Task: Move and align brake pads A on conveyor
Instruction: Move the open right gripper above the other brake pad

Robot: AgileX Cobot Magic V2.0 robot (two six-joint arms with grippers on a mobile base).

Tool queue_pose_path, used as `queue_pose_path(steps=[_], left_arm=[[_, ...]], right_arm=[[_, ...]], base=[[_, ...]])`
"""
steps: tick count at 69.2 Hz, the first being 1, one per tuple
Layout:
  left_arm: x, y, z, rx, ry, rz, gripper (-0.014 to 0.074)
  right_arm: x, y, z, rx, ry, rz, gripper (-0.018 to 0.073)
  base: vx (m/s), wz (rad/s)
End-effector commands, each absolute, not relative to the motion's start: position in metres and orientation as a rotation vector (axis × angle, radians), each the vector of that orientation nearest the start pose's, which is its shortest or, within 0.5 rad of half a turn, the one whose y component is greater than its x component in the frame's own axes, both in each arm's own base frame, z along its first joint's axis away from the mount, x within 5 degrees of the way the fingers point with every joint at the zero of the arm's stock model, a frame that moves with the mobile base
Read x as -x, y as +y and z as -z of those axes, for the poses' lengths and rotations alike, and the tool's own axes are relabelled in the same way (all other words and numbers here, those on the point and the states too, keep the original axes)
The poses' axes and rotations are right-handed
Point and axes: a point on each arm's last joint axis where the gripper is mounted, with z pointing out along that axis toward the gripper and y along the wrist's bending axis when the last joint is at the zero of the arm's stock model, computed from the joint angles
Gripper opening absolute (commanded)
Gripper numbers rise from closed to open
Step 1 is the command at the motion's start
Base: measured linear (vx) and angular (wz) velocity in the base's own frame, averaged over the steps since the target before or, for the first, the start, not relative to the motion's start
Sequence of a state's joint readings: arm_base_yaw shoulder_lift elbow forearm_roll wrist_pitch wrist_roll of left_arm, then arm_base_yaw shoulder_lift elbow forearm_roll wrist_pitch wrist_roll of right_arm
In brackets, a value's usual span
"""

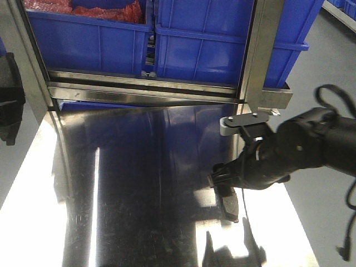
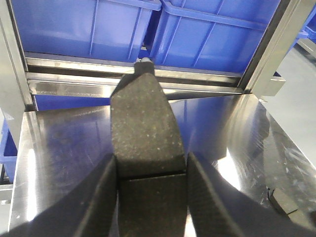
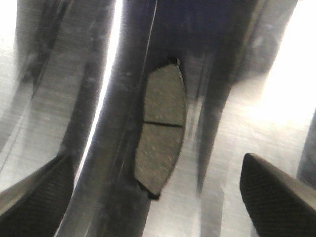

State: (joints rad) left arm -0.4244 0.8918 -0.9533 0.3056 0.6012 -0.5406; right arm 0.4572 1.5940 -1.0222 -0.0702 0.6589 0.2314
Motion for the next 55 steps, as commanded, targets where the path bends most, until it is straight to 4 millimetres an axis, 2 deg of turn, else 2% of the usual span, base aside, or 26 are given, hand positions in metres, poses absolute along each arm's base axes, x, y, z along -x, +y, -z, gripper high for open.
queue_pose_path(steps=[1, 15, 31, 55], left_arm=[[-0.168, -0.061, -0.406, -0.051, 1.889, 0.33, 0.0199], [-0.168, -0.061, -0.406, -0.051, 1.889, 0.33, 0.0199], [-0.168, -0.061, -0.406, -0.051, 1.889, 0.33, 0.0199], [-0.168, -0.061, -0.406, -0.051, 1.889, 0.33, 0.0199]], right_arm=[[-0.298, 0.145, -0.237, 0.369, 2.614, -0.143, 0.0633], [-0.315, 0.157, -0.218, 0.394, 2.666, -0.117, 0.0626], [-0.321, 0.16, -0.2, 0.387, 2.707, -0.105, 0.0619], [-0.322, 0.161, -0.191, 0.354, 2.738, -0.101, 0.0587]], base=[[0.0, 0.0], [0.0, 0.0], [0.0, 0.0], [0.0, 0.0]])
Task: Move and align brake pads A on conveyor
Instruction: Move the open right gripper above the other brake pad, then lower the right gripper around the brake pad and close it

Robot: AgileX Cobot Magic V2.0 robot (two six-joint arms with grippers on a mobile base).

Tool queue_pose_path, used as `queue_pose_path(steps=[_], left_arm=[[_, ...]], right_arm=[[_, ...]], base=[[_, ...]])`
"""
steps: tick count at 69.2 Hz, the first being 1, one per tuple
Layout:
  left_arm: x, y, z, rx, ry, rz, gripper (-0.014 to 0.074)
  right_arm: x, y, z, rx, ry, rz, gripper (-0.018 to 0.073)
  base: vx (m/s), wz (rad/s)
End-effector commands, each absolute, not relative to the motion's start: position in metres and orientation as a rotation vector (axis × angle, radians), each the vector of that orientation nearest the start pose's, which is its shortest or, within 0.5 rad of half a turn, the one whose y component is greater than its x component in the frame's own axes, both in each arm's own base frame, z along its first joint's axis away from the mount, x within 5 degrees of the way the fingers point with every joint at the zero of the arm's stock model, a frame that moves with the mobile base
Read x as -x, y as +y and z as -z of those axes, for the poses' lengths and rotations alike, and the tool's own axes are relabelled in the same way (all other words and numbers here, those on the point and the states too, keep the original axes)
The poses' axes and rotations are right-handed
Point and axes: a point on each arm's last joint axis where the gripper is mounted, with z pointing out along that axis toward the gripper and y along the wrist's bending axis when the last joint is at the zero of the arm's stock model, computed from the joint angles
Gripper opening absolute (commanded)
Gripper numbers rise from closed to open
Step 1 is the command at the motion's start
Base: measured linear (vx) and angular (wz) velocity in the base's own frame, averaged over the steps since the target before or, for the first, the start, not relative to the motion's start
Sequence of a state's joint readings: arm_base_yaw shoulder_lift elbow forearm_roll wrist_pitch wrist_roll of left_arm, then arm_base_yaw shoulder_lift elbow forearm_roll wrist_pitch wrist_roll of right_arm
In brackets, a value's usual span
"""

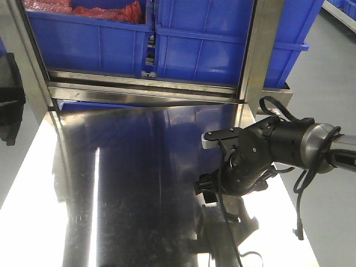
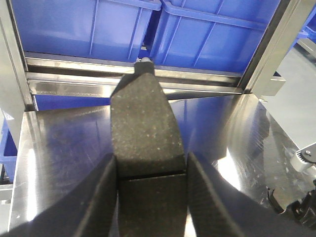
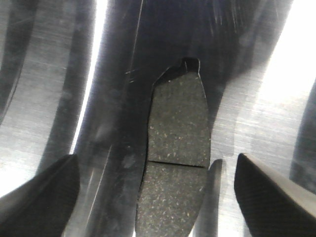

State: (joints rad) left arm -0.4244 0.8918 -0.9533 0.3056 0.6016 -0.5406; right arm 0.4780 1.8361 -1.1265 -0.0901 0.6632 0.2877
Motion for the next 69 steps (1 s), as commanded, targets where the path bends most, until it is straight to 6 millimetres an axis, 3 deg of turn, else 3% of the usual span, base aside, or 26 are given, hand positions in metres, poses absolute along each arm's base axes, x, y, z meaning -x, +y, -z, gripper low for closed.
queue_pose_path(steps=[1, 69], left_arm=[[-0.168, -0.061, -0.406, -0.051, 1.889, 0.33, 0.0199], [-0.168, -0.061, -0.406, -0.051, 1.889, 0.33, 0.0199]], right_arm=[[-0.322, 0.161, -0.191, 0.353, 2.738, -0.103, 0.0585], [-0.324, 0.162, -0.18, 0.347, 2.77, -0.1, 0.0583]], base=[[0.0, 0.0], [0.0, 0.0]])
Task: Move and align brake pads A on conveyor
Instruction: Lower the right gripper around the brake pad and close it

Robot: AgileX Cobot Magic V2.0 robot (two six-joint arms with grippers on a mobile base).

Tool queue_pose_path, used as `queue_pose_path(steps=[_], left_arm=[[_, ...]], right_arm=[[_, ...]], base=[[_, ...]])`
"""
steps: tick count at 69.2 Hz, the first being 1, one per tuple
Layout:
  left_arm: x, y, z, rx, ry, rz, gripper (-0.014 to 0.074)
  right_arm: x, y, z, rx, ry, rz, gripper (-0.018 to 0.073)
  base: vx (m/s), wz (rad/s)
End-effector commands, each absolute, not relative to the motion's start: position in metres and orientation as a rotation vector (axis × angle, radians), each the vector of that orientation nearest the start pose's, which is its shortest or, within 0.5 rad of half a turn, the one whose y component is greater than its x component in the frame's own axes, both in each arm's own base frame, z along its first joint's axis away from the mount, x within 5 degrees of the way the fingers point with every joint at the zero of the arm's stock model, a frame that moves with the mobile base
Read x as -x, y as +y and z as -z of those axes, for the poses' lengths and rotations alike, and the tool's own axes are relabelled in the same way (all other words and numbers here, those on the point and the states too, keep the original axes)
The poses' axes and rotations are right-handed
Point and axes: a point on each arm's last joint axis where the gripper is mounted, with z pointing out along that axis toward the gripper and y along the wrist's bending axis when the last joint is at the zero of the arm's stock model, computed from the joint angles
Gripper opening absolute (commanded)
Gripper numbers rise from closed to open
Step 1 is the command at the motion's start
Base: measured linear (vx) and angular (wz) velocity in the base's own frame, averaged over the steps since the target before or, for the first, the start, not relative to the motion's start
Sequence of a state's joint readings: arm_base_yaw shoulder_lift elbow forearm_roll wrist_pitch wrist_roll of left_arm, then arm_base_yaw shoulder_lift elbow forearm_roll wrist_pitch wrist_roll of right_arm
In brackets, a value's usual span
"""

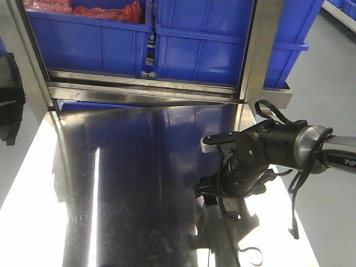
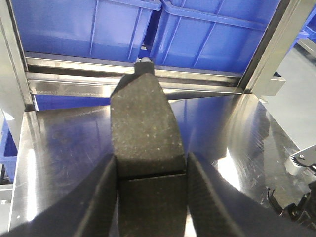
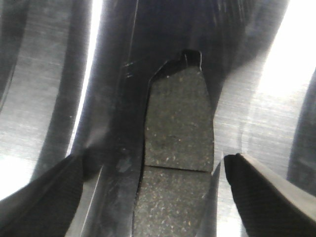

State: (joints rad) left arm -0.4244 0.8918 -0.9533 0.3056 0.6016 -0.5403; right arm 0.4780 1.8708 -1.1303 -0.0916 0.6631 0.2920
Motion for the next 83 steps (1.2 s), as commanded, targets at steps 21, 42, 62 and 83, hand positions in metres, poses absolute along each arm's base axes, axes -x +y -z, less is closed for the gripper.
queue_pose_path(steps=[21, 42, 62, 83], left_arm=[[-0.168, -0.061, -0.406, -0.051, 1.889, 0.33, 0.0199], [-0.168, -0.061, -0.406, -0.051, 1.889, 0.33, 0.0199], [-0.168, -0.061, -0.406, -0.051, 1.889, 0.33, 0.0199], [-0.168, -0.061, -0.406, -0.051, 1.889, 0.33, 0.0199]], right_arm=[[-0.323, 0.163, -0.18, 0.333, 2.774, -0.115, 0.0472], [-0.323, 0.163, -0.181, 0.331, 2.771, -0.118, 0.0237], [-0.323, 0.163, -0.186, 0.325, 2.75, -0.13, 0.0104], [-0.318, 0.161, -0.2, 0.302, 2.655, -0.185, 0.0092]], base=[[0.0, 0.0], [0.0, 0.0], [0.0, 0.0], [0.0, 0.0]])
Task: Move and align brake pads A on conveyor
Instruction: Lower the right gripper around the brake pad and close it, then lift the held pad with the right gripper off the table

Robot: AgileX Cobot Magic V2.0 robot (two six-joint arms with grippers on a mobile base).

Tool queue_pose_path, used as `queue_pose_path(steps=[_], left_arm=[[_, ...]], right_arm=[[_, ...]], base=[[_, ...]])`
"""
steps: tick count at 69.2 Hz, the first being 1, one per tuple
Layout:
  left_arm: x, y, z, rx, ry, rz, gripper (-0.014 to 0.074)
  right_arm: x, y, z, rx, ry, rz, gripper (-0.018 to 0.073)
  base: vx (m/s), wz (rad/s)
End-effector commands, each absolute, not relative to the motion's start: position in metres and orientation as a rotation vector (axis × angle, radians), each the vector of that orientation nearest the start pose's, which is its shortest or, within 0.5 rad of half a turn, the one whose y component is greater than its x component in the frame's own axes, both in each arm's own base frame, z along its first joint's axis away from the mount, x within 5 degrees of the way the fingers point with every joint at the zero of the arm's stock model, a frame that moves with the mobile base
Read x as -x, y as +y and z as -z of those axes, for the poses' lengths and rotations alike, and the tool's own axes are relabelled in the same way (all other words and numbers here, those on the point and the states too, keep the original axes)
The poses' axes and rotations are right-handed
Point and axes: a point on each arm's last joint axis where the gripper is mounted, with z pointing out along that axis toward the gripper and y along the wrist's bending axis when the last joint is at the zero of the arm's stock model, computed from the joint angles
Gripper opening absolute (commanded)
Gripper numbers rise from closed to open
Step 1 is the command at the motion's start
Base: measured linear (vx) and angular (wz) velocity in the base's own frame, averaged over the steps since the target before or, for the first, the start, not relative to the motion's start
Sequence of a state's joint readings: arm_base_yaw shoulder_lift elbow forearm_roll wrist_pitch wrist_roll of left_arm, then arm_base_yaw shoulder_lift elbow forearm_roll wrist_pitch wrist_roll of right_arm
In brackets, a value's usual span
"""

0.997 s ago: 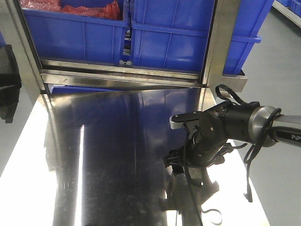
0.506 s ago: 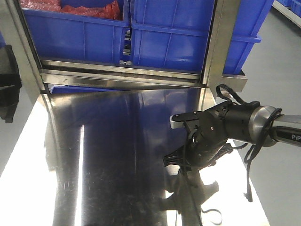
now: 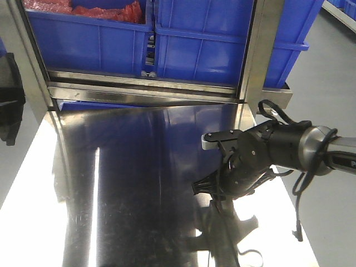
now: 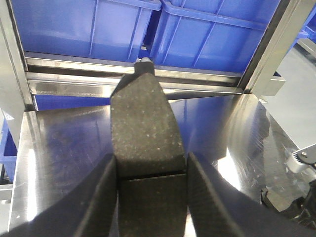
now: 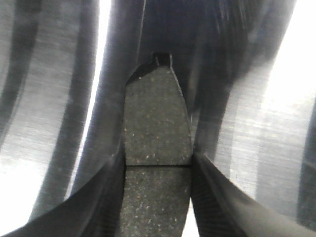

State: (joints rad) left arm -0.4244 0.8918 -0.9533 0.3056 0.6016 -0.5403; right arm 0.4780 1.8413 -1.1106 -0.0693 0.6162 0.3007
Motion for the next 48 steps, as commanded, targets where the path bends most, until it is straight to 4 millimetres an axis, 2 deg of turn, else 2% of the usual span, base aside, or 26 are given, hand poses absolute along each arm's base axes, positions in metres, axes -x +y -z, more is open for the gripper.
queue_pose_path(steps=[1, 38, 48], left_arm=[[-0.168, -0.061, -0.406, -0.051, 1.889, 0.33, 0.0199], [-0.168, -0.061, -0.406, -0.051, 1.889, 0.33, 0.0199], [-0.168, -0.061, -0.406, -0.051, 1.889, 0.33, 0.0199]], right_arm=[[-0.316, 0.16, -0.202, 0.299, 2.639, -0.194, 0.0092], [-0.268, 0.136, -0.26, 0.26, 2.395, -0.306, 0.0094], [-0.252, 0.127, -0.267, 0.263, 2.317, -0.33, 0.0094]], base=[[0.0, 0.0], [0.0, 0.0], [0.0, 0.0]])
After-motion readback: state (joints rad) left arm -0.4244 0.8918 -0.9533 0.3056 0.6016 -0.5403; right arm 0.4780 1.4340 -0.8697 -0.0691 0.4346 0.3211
